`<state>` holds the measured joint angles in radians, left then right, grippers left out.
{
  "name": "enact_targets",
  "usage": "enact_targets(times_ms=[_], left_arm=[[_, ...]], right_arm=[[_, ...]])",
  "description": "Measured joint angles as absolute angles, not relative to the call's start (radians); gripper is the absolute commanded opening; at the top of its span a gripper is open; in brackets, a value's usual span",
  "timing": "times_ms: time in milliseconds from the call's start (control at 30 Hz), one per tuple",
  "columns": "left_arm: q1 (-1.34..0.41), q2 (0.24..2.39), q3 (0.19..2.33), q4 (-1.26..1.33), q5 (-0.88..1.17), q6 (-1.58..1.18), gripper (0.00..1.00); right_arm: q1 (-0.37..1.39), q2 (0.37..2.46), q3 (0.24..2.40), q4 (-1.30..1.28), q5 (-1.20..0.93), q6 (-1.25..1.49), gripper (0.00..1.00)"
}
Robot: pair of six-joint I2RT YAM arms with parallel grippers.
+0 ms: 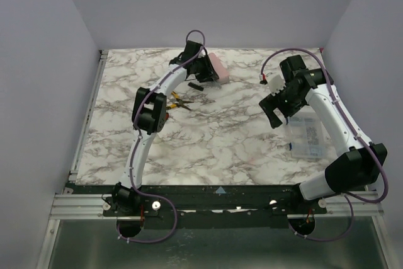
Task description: Open the umbrella
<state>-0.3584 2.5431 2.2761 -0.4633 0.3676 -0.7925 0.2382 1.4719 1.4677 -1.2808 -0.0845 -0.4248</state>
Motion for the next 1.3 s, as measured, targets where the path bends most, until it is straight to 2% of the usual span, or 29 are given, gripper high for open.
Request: enact_targets(times_ms=[133,300,400,500,533,733,933,1133,1300], left_arm=[[-0.419,2.540,2.247,-0.499,0.419,-0.789,0.34],[-0.458,2.517,2.207,-0.492,0.527,-0.751,0.58],[-0.433,2.386,2.019,-0.411,0.611,-0.724,0.71],[-0.354,2.207,1.852,-0.375,0.666,-0.675,0.93],[-0.311,2.137,1.825,-0.376,0.677,-0.634,0.98],[-0.069,1.824,1.835,-0.431,0.695,-0.408,0.99],[0.102,1.646,1.803,-0.537,0.694,-0.256,0.99],[0.164,1.509,1.641,-0.620,0.656,-0.157,0.99],[0.163,1.393,1.517,-0.648,0.625,-0.103,0.99]], right_arm=[[0.238,1.480,1.468,-1.280,-0.086,-0.409,0.98],[0.238,1.509,1.489,-1.256,-0.100,-0.389,0.91],[0.238,1.540,1.500,-1.195,-0.131,-0.384,0.87],[0.238,1.613,1.526,-1.108,-0.192,-0.382,0.83],[0.238,1.649,1.546,-1.080,-0.216,-0.382,0.82],[0.239,1.959,1.749,-0.900,-0.341,-0.377,0.78],[0.257,2.249,1.996,-0.792,-0.385,-0.367,0.73],[0.307,2.375,2.045,-0.727,-0.387,-0.369,0.70],[0.348,2.405,2.046,-0.656,-0.386,-0.362,0.62]])
